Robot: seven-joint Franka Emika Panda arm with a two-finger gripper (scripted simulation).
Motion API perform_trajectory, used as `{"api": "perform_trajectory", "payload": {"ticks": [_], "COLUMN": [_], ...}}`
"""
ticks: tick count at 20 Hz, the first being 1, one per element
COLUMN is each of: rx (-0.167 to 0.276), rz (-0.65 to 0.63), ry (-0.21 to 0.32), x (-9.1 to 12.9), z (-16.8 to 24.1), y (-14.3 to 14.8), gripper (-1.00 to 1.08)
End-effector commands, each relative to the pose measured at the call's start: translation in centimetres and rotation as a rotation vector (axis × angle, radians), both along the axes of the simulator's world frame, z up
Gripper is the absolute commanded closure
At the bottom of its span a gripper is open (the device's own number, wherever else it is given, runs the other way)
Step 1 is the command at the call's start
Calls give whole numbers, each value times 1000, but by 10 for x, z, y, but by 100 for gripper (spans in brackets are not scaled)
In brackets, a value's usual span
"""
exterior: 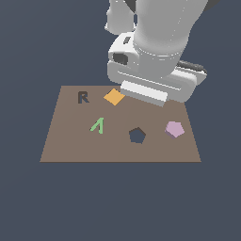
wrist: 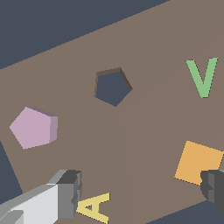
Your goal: Insert a designated object into the corresponding slot on a board.
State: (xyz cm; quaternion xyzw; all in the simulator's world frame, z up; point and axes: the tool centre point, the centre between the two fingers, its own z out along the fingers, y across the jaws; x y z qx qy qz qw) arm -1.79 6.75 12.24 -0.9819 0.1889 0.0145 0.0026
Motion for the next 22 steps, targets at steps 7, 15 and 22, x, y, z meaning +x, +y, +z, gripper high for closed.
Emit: {"api": "perform_trajectory", "payload": {"ticks": [7,15,22], "rx": [-7,-13,-17], "rz": [-249,-465,-601], "ry": [-8,-16,-20], "x": [12,32,49], "z": [-26,-48,-62], "y": [44,79,97], "gripper": [-92,-92,-92]}}
